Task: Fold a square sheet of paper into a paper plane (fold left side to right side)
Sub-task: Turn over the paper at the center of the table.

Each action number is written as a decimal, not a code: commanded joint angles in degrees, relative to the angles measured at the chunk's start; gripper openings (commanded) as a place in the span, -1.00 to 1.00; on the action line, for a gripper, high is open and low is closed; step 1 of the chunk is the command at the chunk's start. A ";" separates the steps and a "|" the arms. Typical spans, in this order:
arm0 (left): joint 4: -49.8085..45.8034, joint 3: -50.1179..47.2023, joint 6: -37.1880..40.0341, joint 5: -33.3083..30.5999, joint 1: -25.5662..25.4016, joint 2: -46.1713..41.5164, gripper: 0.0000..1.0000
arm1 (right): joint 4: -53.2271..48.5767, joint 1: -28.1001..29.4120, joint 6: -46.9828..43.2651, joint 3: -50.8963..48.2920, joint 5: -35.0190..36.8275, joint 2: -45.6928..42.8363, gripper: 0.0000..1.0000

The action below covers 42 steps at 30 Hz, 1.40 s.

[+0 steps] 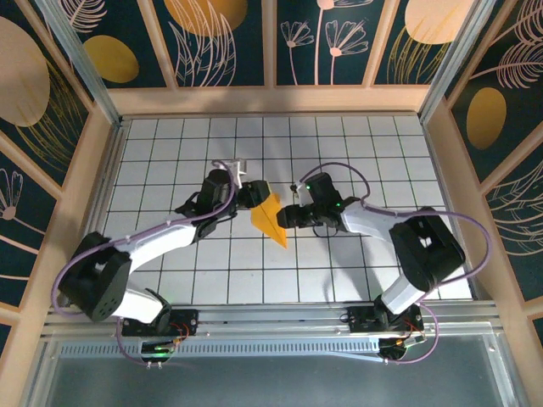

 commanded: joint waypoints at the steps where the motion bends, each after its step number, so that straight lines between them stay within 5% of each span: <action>1: -4.34 -4.41 1.25 -7.92 0.38 -4.12 -0.07 | 3.52 -0.39 -1.63 2.70 0.88 3.28 0.17; 14: -6.95 -13.56 0.32 -14.61 0.47 -16.53 0.10 | 8.01 -0.45 -0.77 5.51 -4.31 10.93 -0.25; 23: -4.46 -13.05 0.24 -13.10 0.44 -18.17 0.24 | 12.48 -2.76 1.25 1.82 -5.59 4.09 -1.00; 31: 14.29 -11.93 -2.59 -1.29 0.56 -15.02 0.65 | 24.39 -11.82 6.96 -6.24 -17.95 -14.10 -1.00; 37: 28.37 -5.21 -4.05 18.07 0.55 -6.95 0.61 | 28.63 -14.78 11.48 -6.69 -28.18 -23.27 -1.00; 42: 33.96 -1.64 -6.63 24.96 0.31 -1.58 0.48 | 30.03 -14.74 15.02 -5.46 -33.72 -25.83 -1.00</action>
